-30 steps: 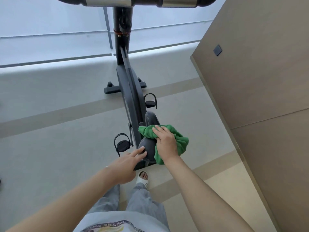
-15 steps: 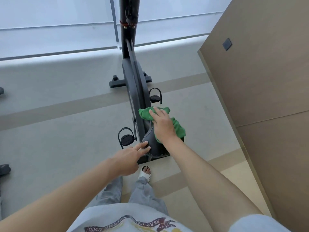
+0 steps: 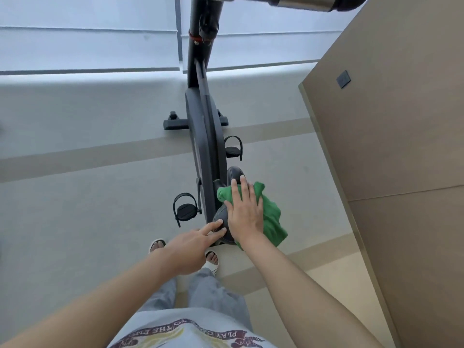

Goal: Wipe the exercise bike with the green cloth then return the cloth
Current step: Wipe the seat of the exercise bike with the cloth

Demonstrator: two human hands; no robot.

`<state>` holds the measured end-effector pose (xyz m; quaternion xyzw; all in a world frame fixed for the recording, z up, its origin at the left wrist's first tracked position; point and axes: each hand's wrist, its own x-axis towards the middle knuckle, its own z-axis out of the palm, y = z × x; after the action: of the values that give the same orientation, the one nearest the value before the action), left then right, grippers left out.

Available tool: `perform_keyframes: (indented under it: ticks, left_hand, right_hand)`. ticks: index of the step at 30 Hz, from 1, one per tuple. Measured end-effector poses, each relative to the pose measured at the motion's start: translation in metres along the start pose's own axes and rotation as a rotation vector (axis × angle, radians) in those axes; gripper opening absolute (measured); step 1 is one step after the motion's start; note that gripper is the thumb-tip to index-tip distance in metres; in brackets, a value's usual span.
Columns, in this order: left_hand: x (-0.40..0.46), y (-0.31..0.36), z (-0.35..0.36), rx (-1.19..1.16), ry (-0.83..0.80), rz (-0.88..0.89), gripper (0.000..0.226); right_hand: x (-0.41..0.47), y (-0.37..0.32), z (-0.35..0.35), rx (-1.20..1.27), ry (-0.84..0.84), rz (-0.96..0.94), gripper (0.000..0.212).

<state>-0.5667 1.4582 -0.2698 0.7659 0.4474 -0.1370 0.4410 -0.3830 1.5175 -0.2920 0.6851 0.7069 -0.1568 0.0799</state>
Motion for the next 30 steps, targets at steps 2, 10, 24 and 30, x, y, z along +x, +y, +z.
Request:
perform_keyframes:
  ticks: [2,10,24,30]
  left_hand:
    - [0.000,-0.002,0.002,-0.005,-0.018,0.008,0.096]
    - [-0.001,0.004,-0.003,0.028,-0.031,-0.016,0.096]
    - [-0.005,0.012,0.000,-0.009,-0.009,-0.028,0.097]
    - [-0.003,0.010,0.005,0.010,-0.009,-0.027,0.099]
  right_hand:
    - [0.022,-0.001,-0.002,-0.001,0.008,-0.021,0.065]
    - [0.089,0.002,-0.023,0.204,-0.039,-0.081,0.059]
    - [-0.042,0.046,0.002,0.063,0.089,0.050,0.058]
    - [0.028,0.050,-0.032,0.275,-0.091,0.217,0.048]
